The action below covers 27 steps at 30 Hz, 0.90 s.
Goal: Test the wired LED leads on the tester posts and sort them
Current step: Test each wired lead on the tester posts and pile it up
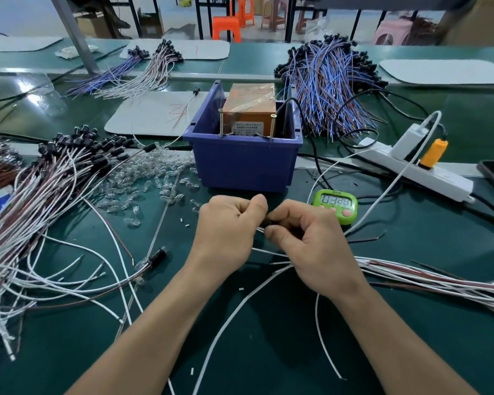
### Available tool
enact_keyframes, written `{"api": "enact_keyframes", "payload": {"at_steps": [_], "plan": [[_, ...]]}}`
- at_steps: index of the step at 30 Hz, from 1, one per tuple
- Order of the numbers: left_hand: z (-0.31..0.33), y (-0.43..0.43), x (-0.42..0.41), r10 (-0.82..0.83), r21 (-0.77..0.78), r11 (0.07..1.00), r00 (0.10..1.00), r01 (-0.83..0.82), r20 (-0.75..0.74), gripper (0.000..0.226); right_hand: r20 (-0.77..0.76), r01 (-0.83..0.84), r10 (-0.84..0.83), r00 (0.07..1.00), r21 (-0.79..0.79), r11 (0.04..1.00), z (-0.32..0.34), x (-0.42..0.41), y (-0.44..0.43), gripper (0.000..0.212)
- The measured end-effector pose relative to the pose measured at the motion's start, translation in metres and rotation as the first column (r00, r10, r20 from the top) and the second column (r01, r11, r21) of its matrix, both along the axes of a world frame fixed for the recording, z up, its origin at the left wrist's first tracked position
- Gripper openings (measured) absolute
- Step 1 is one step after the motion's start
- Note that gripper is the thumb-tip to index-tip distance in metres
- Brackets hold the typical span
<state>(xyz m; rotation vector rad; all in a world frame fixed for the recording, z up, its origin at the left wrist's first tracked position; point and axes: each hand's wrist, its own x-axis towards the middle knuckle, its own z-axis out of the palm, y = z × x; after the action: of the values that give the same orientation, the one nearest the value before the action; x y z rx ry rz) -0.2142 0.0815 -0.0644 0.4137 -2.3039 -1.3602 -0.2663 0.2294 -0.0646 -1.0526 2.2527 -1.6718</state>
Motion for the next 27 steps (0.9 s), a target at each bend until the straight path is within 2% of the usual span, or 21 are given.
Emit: {"api": "enact_keyframes", "payload": {"at_steps": [2, 4, 9, 12, 16, 19, 20, 23, 25, 27], "plan": [[0.007, -0.004, 0.003, 0.049, -0.088, 0.995, 0.997, -0.053, -0.051, 0.057, -0.022, 0.016, -0.014, 1.000, 0.103, 0.995, -0.004, -0.003, 0.001, 0.016], [0.010, -0.012, 0.004, 0.103, -0.094, 0.989, 0.989, -0.113, -0.109, 0.057, -0.029, 0.034, -0.030, 0.999, 0.143, 0.989, -0.006, -0.004, 0.001, 0.016], [0.000, -0.005, 0.001, 0.059, -0.103, 0.993, 0.998, -0.063, -0.038, 0.056, -0.089, 0.094, -0.085, 0.992, 0.102, 0.990, -0.003, -0.001, -0.003, 0.013], [-0.004, -0.011, -0.004, 0.107, -0.081, 0.991, 0.994, -0.107, -0.004, 0.052, -0.029, 0.117, -0.116, 0.993, 0.026, 0.993, 0.002, -0.004, -0.001, 0.013], [-0.006, -0.021, -0.006, 0.163, -0.108, 0.982, 0.984, -0.154, 0.077, 0.028, 0.015, 0.115, -0.116, 0.993, 0.044, 0.992, 0.003, -0.004, 0.004, 0.012], [-0.005, -0.020, -0.008, 0.107, -0.113, 0.990, 0.979, -0.088, 0.175, 0.010, 0.000, 0.110, -0.110, 0.994, 0.103, 0.989, 0.001, -0.002, 0.002, 0.015], [-0.004, -0.018, -0.009, 0.058, -0.066, 0.997, 0.982, -0.047, 0.178, 0.013, -0.003, 0.110, -0.110, 0.994, 0.110, 0.988, 0.000, -0.001, 0.001, 0.015], [0.001, -0.012, -0.007, -0.091, 0.130, 0.989, 0.982, 0.070, 0.164, 0.042, -0.009, 0.128, -0.127, 0.992, 0.108, 0.986, -0.001, -0.002, 0.002, 0.016], [0.003, -0.016, -0.004, -0.058, 0.072, 0.996, 0.981, 0.045, 0.185, 0.039, -0.003, 0.150, -0.150, 0.989, 0.102, 0.983, -0.001, -0.002, 0.004, 0.017], [0.009, -0.031, -0.001, 0.089, -0.109, 0.992, 0.976, -0.068, 0.199, 0.022, 0.001, 0.171, -0.172, 0.985, 0.092, 0.981, -0.002, -0.003, 0.004, 0.019]]}}
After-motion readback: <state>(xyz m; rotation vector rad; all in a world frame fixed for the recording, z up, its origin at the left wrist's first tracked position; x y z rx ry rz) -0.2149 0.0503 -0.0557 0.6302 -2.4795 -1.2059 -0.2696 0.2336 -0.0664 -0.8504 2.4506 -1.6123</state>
